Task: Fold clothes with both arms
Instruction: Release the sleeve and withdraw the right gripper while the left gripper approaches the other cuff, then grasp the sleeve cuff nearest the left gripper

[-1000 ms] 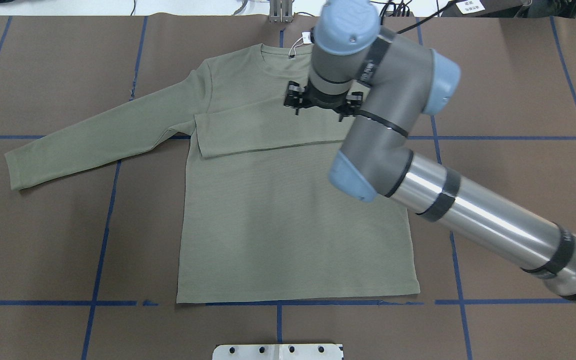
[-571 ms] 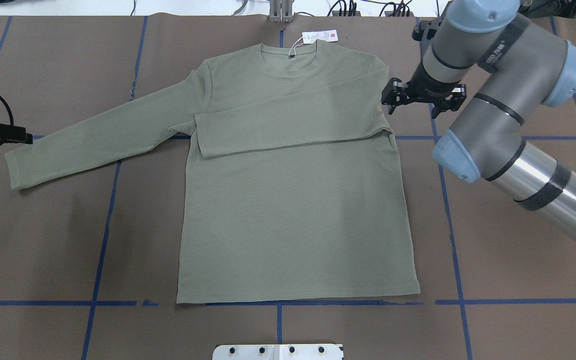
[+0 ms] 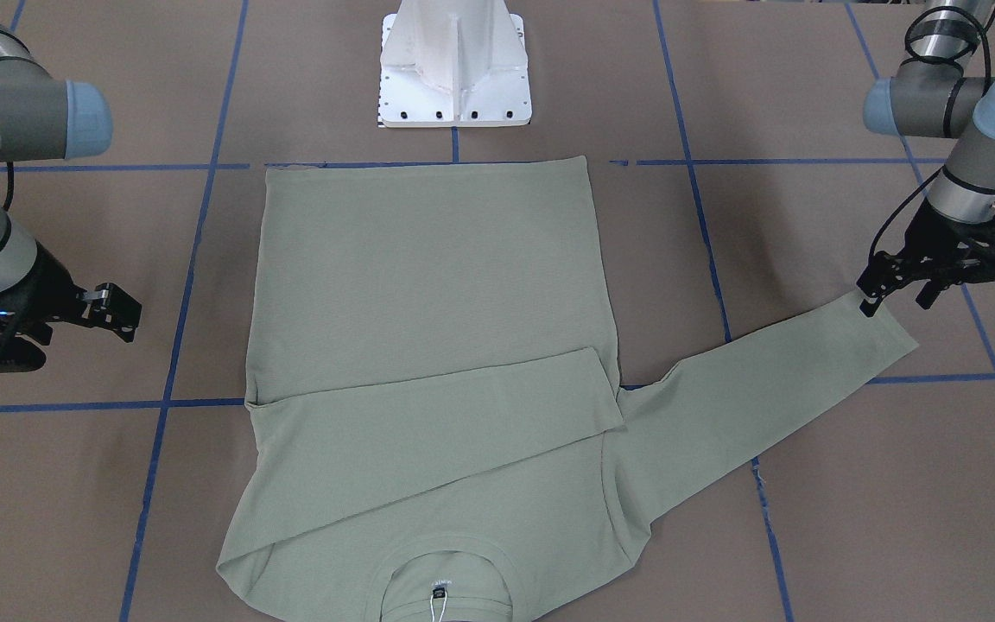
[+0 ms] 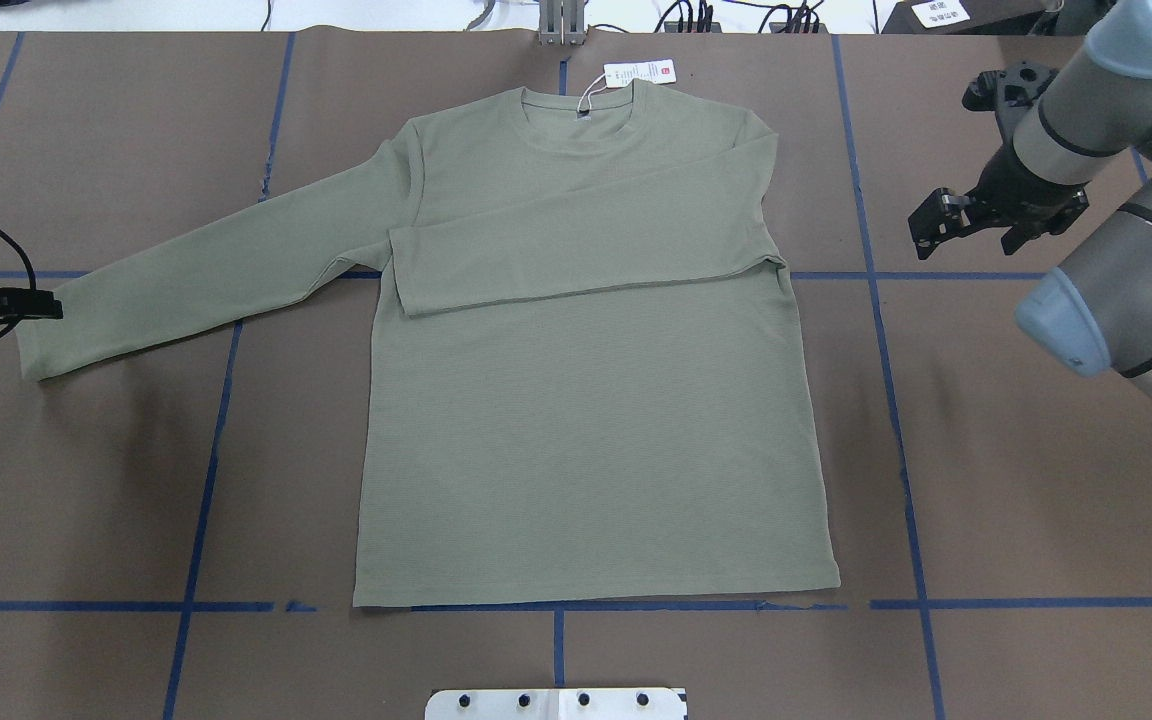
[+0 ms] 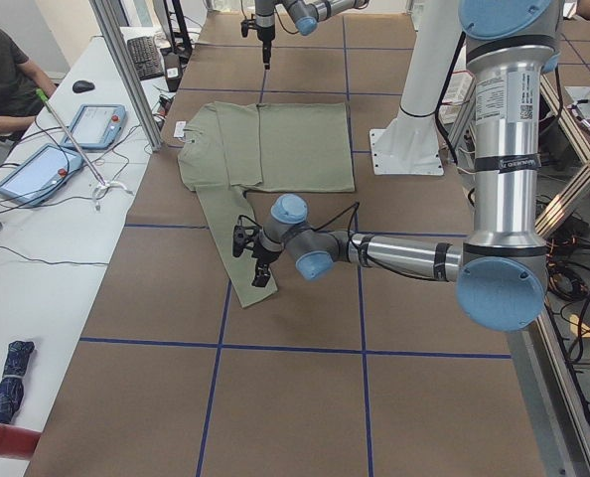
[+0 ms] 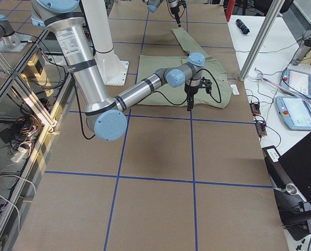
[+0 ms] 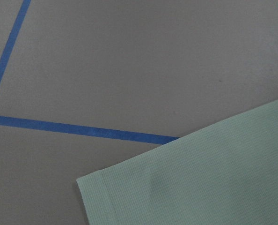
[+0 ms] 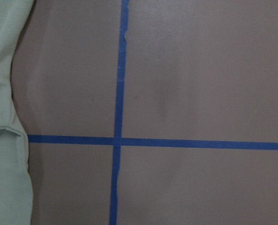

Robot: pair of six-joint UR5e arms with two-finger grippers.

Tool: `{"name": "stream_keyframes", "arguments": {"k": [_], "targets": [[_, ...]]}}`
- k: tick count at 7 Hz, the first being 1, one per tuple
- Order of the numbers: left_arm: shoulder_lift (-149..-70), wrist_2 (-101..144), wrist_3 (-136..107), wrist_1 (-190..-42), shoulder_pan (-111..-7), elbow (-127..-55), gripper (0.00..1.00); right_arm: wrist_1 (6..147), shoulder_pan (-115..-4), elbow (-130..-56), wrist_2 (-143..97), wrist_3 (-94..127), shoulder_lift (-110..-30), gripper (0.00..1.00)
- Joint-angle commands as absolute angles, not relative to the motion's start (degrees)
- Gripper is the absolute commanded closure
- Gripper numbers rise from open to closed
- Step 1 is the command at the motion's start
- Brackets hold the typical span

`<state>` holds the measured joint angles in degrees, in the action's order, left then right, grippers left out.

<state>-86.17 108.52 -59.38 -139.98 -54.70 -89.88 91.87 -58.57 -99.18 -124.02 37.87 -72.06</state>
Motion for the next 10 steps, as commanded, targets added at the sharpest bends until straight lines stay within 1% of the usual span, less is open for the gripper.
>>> {"name": "stream_keyframes", "arguments": {"k": [1, 3, 10], "targets": [[-86.66, 108.46, -59.15, -141.41, -54.41, -85.72, 0.01, 91.76, -60.99, -100.54, -126.47, 35.51, -74.88, 0.0], [-87.36, 108.46, -58.62, -141.42, -53.79, -84.21, 0.01, 91.76, -61.08, -101.34, -126.39, 35.51, -75.32, 0.0], [-87.36, 108.54, -58.97, -141.42, -52.56, -83.32, 0.01, 91.76, -61.08, -102.04, -126.21, 35.86, -75.41, 0.0]]}}
